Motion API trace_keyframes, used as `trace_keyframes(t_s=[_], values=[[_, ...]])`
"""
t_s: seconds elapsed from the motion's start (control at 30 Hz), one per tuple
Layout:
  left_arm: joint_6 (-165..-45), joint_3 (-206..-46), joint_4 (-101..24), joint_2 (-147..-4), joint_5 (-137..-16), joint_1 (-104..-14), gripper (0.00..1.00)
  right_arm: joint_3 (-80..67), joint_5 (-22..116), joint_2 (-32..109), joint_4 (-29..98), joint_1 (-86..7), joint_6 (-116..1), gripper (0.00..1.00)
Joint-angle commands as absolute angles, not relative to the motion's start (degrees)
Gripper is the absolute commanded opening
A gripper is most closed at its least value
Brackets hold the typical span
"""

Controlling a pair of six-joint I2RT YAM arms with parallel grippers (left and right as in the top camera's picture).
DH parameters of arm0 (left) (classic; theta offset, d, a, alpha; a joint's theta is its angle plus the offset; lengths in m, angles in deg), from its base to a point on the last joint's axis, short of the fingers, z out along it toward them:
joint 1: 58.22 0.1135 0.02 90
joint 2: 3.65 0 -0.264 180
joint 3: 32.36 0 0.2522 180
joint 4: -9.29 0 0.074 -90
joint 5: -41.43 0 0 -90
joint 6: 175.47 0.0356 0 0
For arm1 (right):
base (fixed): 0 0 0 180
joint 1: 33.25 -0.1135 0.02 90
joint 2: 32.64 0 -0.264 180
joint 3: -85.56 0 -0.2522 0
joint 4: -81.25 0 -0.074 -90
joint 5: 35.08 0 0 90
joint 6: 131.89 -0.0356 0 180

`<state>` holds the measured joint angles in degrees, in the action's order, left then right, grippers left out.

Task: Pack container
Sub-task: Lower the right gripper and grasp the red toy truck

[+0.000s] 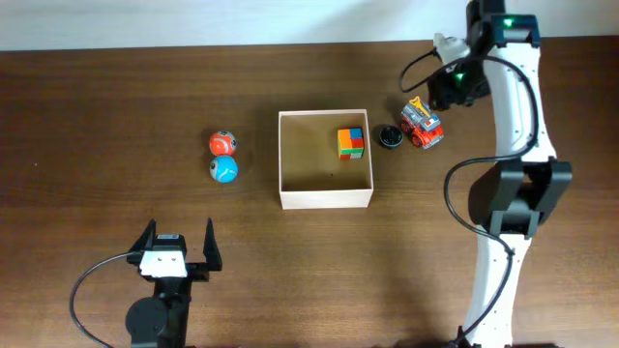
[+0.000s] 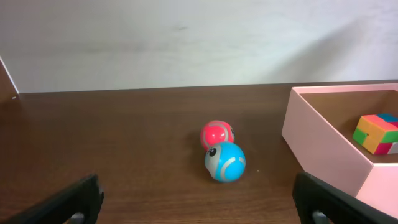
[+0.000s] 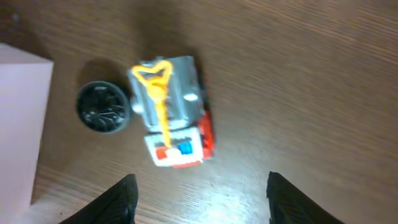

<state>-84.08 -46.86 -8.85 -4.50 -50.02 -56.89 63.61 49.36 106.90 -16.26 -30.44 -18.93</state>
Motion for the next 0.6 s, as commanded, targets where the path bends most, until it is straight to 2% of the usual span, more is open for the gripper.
trace_keyframes(t_s=[0.0,0.2,0.57], values=[[-83.2,-46.6,-9.1,-4.0,-49.8,-56.5,0.99,62.9,46.7,108.2,-15.8,-33.8,-13.8,0.66],[-83.2,-46.6,-9.1,-4.0,-49.8,-56.5,0.99,59.8,49.3,108.5,-13.7,-35.1,-13.6,0.7],[-83.2,-46.6,-9.1,-4.0,-49.8,-56.5,0.99,48.7,54.3,108.5,-6.0,-34.5,-13.6,0.7]])
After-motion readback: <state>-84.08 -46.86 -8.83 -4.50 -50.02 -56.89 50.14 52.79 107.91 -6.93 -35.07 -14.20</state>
